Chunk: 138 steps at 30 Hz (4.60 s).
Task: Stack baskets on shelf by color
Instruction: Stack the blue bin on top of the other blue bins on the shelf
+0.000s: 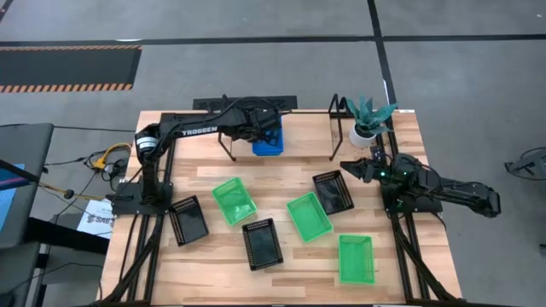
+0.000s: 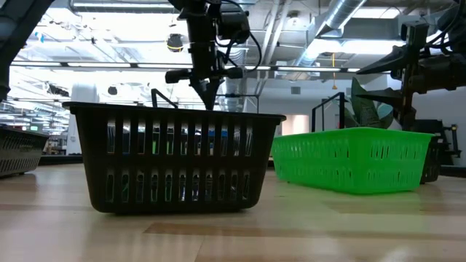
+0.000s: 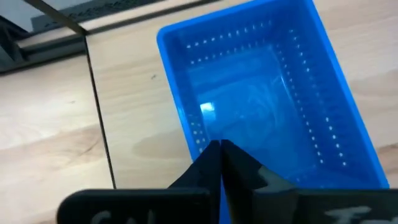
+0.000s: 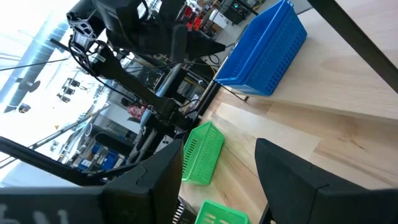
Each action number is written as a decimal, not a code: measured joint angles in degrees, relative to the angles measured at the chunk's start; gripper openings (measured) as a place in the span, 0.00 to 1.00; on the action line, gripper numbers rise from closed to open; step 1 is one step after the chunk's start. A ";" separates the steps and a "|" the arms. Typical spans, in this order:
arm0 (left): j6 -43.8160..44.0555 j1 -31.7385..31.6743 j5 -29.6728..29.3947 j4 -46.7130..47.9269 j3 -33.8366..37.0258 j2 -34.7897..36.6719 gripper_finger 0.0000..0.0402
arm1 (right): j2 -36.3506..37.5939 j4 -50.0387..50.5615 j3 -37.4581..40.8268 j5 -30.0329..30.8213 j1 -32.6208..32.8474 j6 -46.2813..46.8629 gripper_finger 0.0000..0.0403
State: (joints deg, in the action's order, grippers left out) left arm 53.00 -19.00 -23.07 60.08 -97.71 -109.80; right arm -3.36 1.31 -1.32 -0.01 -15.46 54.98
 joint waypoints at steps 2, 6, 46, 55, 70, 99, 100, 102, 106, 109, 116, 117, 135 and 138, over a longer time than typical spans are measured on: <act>-0.03 -0.03 -0.21 -0.67 0.00 0.00 0.00 | 0.00 0.01 0.00 0.00 0.00 -0.02 0.56; -2.48 -0.24 3.99 -6.55 0.00 0.00 0.05 | 0.00 0.01 0.00 0.00 0.00 -0.89 0.56; -2.03 -2.09 11.82 -27.72 -0.09 -12.23 0.00 | -1.52 -0.01 0.00 -0.13 0.44 -1.04 0.56; -4.23 -3.05 21.89 -38.34 -4.69 -18.62 0.00 | -1.51 -0.01 0.00 -0.13 0.44 0.48 0.56; -12.47 -1.67 14.09 -13.31 -31.79 -21.69 0.00 | -1.51 -0.01 0.00 -0.09 0.44 0.18 0.56; -5.77 -5.14 20.20 -9.91 -18.10 -18.93 0.00 | -1.55 0.05 0.00 0.04 -1.24 -2.15 0.56; -5.44 -5.09 20.24 -10.86 -18.10 -18.93 0.00 | -1.55 0.06 0.02 0.04 -1.34 -2.38 0.56; -4.57 -5.05 20.44 -12.53 -18.10 -18.91 0.00 | -1.55 0.06 0.02 0.04 -1.70 -2.57 0.56; -3.19 -5.05 21.48 -15.23 -18.10 -19.52 0.00 | -1.56 0.06 0.01 0.07 -2.01 -2.58 0.56; -2.70 -5.18 22.94 -16.59 -18.08 -20.20 0.00 | -1.56 0.08 0.01 0.07 -1.99 -2.60 0.56; -0.97 -5.38 27.47 -20.23 -18.08 -22.61 0.00 | -1.56 0.04 0.00 0.07 -1.99 -2.55 0.56; -1.01 -5.38 28.08 -20.24 -18.08 -22.64 0.00 | -1.60 0.06 0.00 0.07 -1.99 -2.55 0.56; -2.36 -3.70 28.84 -15.65 -21.55 -21.70 0.00 | -1.49 0.01 0.00 0.00 -1.99 -2.46 0.56; -2.46 -3.39 28.79 -15.35 -21.55 -21.70 0.00 | -1.49 -0.01 0.02 -0.02 -1.79 -2.36 0.56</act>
State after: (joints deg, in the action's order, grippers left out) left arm 50.55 -22.39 5.72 44.73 -119.26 -131.50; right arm -4.84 1.30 -1.30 -0.03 -17.25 52.62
